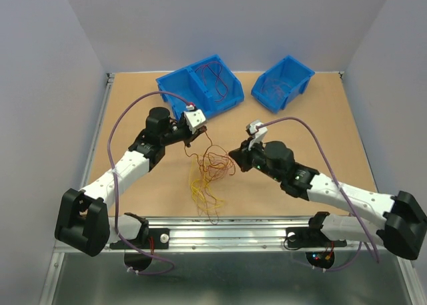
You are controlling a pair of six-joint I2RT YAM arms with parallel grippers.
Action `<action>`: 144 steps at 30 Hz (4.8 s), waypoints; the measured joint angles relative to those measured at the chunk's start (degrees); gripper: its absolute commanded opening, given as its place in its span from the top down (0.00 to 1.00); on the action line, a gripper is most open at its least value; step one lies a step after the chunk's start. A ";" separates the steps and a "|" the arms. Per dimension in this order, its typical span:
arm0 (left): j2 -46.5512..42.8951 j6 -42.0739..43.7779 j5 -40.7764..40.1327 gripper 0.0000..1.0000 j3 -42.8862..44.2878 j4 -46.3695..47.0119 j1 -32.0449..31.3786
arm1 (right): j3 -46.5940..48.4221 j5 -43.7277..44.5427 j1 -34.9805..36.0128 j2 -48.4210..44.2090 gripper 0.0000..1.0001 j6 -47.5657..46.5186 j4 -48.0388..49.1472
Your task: Untangle the cables
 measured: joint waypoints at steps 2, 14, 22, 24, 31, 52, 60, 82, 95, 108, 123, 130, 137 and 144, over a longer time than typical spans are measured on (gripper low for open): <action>0.00 0.02 0.11 0.91 0.00 0.00 0.00 | 0.00 -0.90 0.02 -5.55 1.00 -0.15 2.36; -3.15 0.63 3.93 0.12 -1.31 0.00 0.81 | 4.02 -10.93 0.02 -12.81 0.99 -0.55 3.26; -10.01 1.11 13.00 0.06 -2.45 -0.11 3.26 | 5.25 -11.80 0.02 -11.93 1.00 -1.16 3.34; -11.15 2.45 16.81 0.04 -2.51 -1.14 3.26 | 5.25 -11.85 0.02 -11.56 0.99 -1.25 3.34; -11.56 6.64 27.76 0.04 -2.51 -6.01 3.17 | 5.25 -13.86 0.02 -11.45 1.00 -1.55 3.96; -7.17 5.53 26.95 1.00 -1.05 -9.07 -5.22 | 6.38 -18.62 0.04 -1.14 0.99 -1.57 7.30; -7.23 5.55 22.86 1.00 -1.03 -8.20 -5.66 | 6.47 -18.62 0.02 -1.36 0.95 -1.60 7.45; -10.62 0.94 12.87 1.00 0.90 -7.50 -5.68 | -4.11 -10.69 0.13 -13.88 0.26 -2.23 10.56; -11.78 -6.21 12.33 1.00 30.64 -17.42 -5.68 | -2.45 -11.45 0.13 6.34 0.32 -6.51 18.93; -8.81 -17.20 4.85 1.00 56.39 -18.80 -5.68 | 3.21 -19.08 0.13 20.68 0.88 -5.25 23.08; -24.39 -16.59 6.08 1.00 23.96 -9.60 -5.79 | -7.15 -16.46 0.13 -1.68 0.21 -4.96 23.82; -24.87 -16.68 11.50 1.00 19.87 -8.26 -5.79 | -13.62 -19.76 0.13 -8.76 0.21 -4.52 31.43; -25.22 -17.20 16.90 1.00 19.89 -6.32 -5.79 | -13.79 -23.28 0.42 -3.34 0.22 -3.41 38.91; -24.48 -17.20 18.34 1.00 19.89 -6.19 -5.79 | -8.31 -24.02 2.40 9.62 0.53 -2.95 40.30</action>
